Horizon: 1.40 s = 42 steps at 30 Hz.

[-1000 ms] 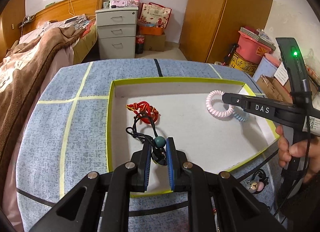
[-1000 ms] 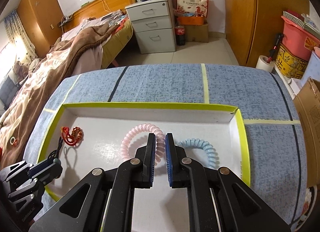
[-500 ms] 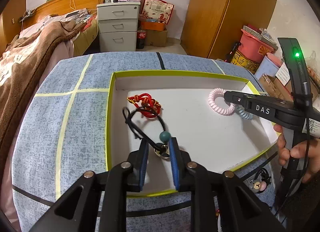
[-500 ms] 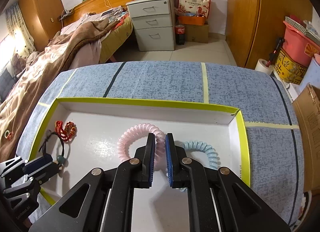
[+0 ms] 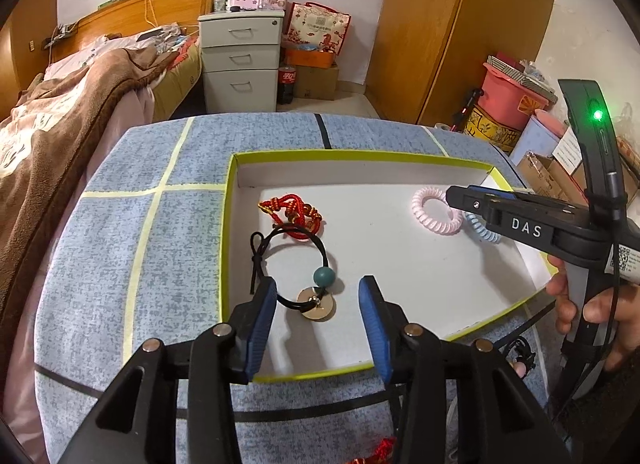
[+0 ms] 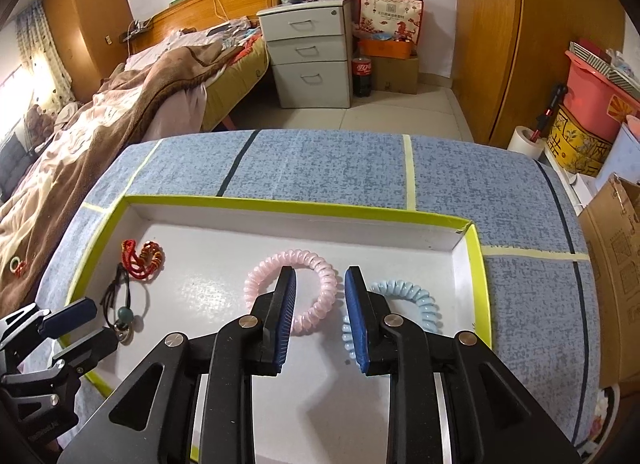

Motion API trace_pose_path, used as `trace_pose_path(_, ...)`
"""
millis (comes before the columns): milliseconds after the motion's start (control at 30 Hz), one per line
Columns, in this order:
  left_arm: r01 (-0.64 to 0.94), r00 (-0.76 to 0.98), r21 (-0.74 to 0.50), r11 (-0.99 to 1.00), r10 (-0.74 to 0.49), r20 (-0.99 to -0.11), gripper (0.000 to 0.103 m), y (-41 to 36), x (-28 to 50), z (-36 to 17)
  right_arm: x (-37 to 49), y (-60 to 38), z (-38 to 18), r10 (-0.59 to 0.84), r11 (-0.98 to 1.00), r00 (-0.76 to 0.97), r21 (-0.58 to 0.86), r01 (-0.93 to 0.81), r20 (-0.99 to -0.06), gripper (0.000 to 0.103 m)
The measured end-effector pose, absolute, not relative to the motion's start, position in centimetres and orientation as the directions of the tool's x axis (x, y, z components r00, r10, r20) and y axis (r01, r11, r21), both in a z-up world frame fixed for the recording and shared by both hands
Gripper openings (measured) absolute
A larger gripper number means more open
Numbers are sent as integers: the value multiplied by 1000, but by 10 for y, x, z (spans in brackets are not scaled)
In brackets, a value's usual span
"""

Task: Organize jewelry
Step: 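Carry both held ties into the green box and open both tools, then withdraw both tools from the box back toward the remaining jewelry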

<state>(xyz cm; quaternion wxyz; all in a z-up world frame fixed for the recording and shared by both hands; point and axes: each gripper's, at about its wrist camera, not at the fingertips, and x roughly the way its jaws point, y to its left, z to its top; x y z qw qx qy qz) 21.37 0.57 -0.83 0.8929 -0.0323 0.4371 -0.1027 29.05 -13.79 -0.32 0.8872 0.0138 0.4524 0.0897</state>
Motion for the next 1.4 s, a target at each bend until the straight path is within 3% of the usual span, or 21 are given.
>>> trace_pose_path(167, 168, 607, -173, 970, -240, -758, 51, 8, 203, 1, 279, -139, 5, 184, 981, 588, 112, -157, -787, 28)
trace_pose_path(233, 163, 621, -165, 973, -232, -749, 52, 8, 197, 6, 272, -140, 8, 187, 980, 593, 111, -162, -783, 43)
trace_pose_path(267, 164, 626, -163, 973, -230, -745, 52, 9, 194, 8, 267, -142, 10, 190, 980, 597, 115, -162, -779, 45)
trace_pose_path(800, 148, 639, -212, 966, -257, -725, 56, 23, 137, 12, 192, -160, 20, 228, 974, 631, 173, -148, -742, 45)
trace_pose_path(1400, 110, 647, -260, 959, -268, -714, 56, 44, 83, 1, 114, -152, -4, 251, 967, 576, 174, -187, -778, 45)
